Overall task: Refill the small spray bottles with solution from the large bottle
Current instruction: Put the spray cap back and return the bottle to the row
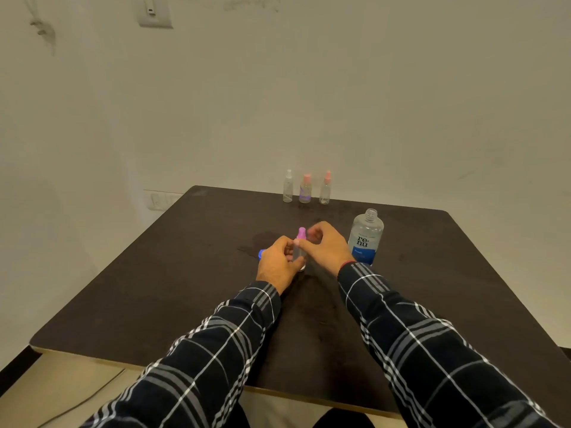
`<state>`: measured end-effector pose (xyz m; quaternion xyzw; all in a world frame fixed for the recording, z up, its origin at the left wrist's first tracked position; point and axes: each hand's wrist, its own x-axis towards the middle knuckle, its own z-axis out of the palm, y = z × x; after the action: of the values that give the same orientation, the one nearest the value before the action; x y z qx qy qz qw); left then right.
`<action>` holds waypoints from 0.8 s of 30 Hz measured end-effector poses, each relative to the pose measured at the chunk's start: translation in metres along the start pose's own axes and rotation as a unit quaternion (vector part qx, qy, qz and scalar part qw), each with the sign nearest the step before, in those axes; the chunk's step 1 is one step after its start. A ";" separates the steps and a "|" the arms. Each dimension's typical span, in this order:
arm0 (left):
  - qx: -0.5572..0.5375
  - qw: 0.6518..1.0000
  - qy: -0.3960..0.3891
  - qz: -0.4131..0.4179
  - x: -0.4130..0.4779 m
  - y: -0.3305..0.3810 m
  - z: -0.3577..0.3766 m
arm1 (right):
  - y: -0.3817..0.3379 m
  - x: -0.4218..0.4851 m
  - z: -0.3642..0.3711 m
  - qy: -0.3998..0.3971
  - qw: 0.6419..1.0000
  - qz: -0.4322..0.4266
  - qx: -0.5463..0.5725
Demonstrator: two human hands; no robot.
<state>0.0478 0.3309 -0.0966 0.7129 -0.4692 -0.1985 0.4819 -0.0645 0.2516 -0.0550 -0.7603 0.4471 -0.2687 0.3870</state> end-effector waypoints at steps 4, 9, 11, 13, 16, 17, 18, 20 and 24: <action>0.002 1.000 -0.003 -0.004 0.000 0.001 -0.001 | -0.001 0.001 0.001 -0.037 0.998 -0.036 -0.022; 0.010 1.000 -0.003 -0.009 0.000 0.001 0.000 | -0.009 0.004 0.001 -0.006 0.996 -0.018 -0.084; 0.018 1.000 -0.001 -0.007 0.002 0.000 0.001 | -0.011 0.003 0.004 0.014 0.996 -0.013 -0.088; 0.020 1.000 -0.002 -0.003 0.002 -0.001 0.002 | -0.011 -0.001 0.010 0.033 0.996 -0.007 -0.081; 0.010 1.000 -0.007 -0.005 0.003 -0.002 0.001 | -0.006 -0.012 0.013 0.040 0.995 -0.009 -0.091; 0.009 1.000 -0.005 -0.001 0.003 -0.002 0.001 | -0.003 -0.018 0.012 0.060 0.994 -0.019 -0.085; 0.008 1.000 -0.003 0.001 0.003 -0.002 0.001 | 0.001 -0.025 0.009 0.100 0.992 -0.035 -0.071; 0.006 1.000 -0.001 -0.001 0.002 -0.002 0.001 | 0.009 -0.042 -0.001 0.231 0.969 -0.071 -0.050; 0.009 1.000 0.009 0.001 0.003 -0.002 0.004 | 0.025 -0.059 -0.021 0.399 0.916 0.002 -0.046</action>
<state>0.0478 0.3264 -0.0997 0.7187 -0.4670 -0.1876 0.4798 -0.1187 0.2892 -0.0674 -0.6057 0.5776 -0.5286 0.1416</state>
